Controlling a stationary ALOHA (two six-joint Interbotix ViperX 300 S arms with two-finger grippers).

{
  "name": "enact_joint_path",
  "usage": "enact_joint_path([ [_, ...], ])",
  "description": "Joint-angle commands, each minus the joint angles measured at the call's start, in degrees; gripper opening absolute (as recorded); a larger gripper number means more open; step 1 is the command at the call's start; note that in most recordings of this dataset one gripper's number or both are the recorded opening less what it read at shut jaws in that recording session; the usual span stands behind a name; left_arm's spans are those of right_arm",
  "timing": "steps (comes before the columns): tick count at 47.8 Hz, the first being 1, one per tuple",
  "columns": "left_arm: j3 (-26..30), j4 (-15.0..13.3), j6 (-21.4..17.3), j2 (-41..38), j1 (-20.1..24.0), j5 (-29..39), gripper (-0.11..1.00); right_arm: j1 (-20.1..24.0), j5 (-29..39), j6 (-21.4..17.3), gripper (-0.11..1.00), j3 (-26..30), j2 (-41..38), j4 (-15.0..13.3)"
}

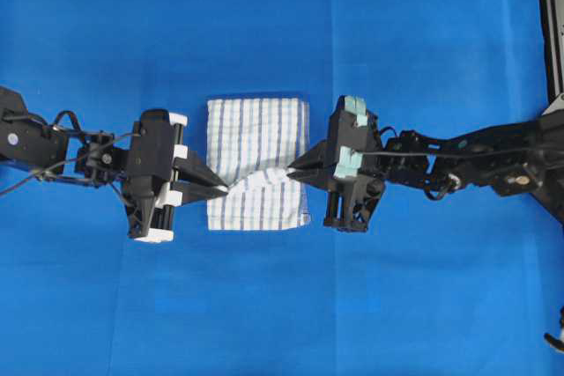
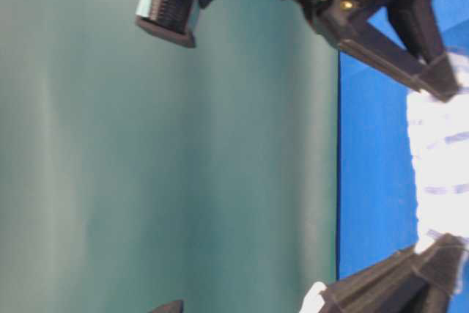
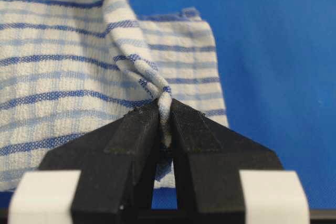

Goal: Fold the blue towel.
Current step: 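Fold the top end down toward the bottom edge with both grippers, then open both grippers and pull them away from the towel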

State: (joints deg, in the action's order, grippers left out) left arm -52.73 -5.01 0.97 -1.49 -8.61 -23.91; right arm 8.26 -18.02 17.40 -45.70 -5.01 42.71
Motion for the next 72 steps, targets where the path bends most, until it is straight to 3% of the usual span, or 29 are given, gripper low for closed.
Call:
enact_joint_path([
  [1,0.7,0.09,0.09,-0.53,-1.32,-1.41,0.04,0.44,-0.97,0.09,-0.02,0.79,-0.26,1.23],
  [15,2.2,-0.44,2.9,-4.13,-3.08,-3.34,0.07,2.11,-0.62,0.09,-0.01,1.76,-2.02,3.78],
  [19,1.93,-0.44,3.78,-4.13,-3.34,-3.34,0.26,2.29,-0.62,0.09,0.04,2.02,-2.37,4.48],
  [23,1.58,-0.44,4.04,-3.96,-3.52,-2.99,0.51,2.29,-0.53,0.09,0.18,2.02,-2.37,4.92],
  [27,0.97,-0.44,3.52,-3.69,-3.6,-2.55,0.77,2.29,-0.53,0.09,0.41,2.02,-2.37,5.36],
  [30,0.35,-0.35,3.08,-3.16,-3.43,-1.93,0.88,2.29,-0.53,0.18,0.6,2.11,-2.2,5.54],
  [35,-0.88,-0.35,2.9,-1.05,-2.9,-0.09,0.84,2.72,-0.53,0.97,0.89,2.02,-0.88,5.36],
  [38,-1.49,-0.35,2.81,0.88,-2.64,1.32,0.81,2.9,-0.53,1.23,0.96,1.58,1.14,5.27],
  [43,-2.64,-0.09,2.2,6.06,-2.46,4.39,0.81,2.9,-0.35,1.76,0.91,0.44,5.1,4.39],
  [54,-5.71,-0.18,-0.79,18.81,-2.37,10.02,0.8,2.9,-0.35,6.33,0.92,-2.9,15.38,3.78],
  [61,-8.17,-0.18,-1.76,25.84,-2.37,10.72,0.8,2.81,-0.35,9.58,0.92,-5.63,20.48,3.78],
  [72,-14.41,-0.09,-2.29,38.67,-1.32,10.72,0.79,2.81,-1.49,11.6,0.92,-11.78,29.0,3.78],
])
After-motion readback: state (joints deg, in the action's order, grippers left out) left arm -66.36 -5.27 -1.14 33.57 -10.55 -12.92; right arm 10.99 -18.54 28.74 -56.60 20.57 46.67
